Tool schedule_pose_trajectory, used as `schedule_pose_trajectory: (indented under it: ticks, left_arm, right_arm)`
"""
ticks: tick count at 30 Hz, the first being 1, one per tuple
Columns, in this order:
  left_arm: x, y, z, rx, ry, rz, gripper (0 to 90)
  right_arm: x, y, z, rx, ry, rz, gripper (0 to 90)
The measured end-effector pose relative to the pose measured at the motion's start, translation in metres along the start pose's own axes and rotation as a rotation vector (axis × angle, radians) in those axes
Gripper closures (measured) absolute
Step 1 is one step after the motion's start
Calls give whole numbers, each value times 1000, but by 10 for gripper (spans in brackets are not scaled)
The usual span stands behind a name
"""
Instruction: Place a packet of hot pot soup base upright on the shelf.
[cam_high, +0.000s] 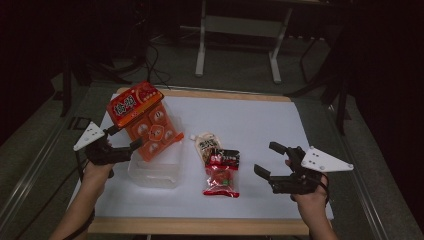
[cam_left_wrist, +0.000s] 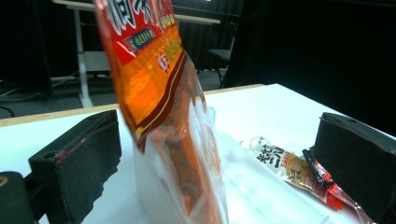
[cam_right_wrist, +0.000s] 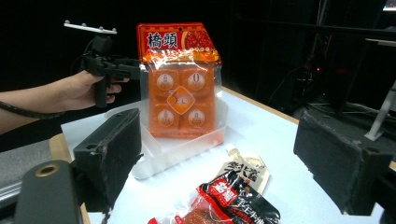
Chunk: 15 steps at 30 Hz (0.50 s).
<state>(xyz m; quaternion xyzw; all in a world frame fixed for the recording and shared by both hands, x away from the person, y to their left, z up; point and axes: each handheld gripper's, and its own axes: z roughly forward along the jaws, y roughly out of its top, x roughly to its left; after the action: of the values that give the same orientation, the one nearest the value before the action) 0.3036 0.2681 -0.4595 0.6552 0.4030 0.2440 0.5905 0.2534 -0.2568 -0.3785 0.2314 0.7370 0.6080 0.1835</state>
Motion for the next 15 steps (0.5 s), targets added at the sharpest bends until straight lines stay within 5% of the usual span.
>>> schedule_pose_trajectory:
  ticks: [10,15]
  left_arm:
    - [-14,-4,-30,7,-5,21,15]
    - [-26,-5,-47,-8,-33,-1,15]
  right_arm:
    - [3,-3,2,17,3,-8,147]
    - [2,-4,0,-4,8,6,147]
